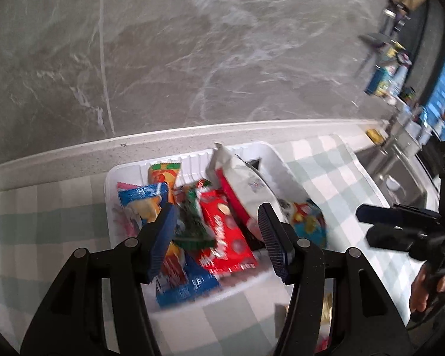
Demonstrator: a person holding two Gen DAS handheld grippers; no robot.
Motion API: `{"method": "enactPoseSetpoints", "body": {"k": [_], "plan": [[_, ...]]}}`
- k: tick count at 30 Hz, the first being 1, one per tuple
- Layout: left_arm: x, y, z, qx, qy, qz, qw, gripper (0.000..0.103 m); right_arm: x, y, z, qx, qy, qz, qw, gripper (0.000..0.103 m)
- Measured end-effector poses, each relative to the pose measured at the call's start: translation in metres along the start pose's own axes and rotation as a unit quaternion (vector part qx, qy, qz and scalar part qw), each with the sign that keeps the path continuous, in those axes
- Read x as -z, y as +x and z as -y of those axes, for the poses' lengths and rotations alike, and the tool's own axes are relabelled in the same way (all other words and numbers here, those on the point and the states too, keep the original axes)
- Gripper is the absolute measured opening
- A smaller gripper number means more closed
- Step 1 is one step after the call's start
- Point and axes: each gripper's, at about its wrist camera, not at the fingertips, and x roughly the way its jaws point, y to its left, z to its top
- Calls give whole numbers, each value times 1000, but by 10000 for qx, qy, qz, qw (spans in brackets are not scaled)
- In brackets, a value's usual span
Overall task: Organize snacks
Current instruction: 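Withdraw both tools from the tray toward the remaining snacks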
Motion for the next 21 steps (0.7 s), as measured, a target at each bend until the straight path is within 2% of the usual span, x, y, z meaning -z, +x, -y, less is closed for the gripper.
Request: {"method": "enactPoseSetpoints", "body": {"k": [6, 10, 12, 14, 21], "plan": [[41, -19, 34, 372, 619, -264, 9970, 56, 44, -1, -10, 322, -454, -575, 9968, 51], [82, -23, 61, 713, 1175, -615, 9886, 56, 63, 0, -9, 505, -613, -819, 9935, 51], [105, -25, 77, 986, 1507, -840, 9800, 56, 71, 1, -8, 630, -678, -923, 9914, 51], [124, -24, 90, 1087, 1830, -972, 9722, 56, 76, 2, -5, 698, -684, -973, 9904, 51], [195, -16, 131, 1306, 3043, -1520, 9312, 57, 90, 2, -5, 810, -716, -1096, 9881, 51]]}}
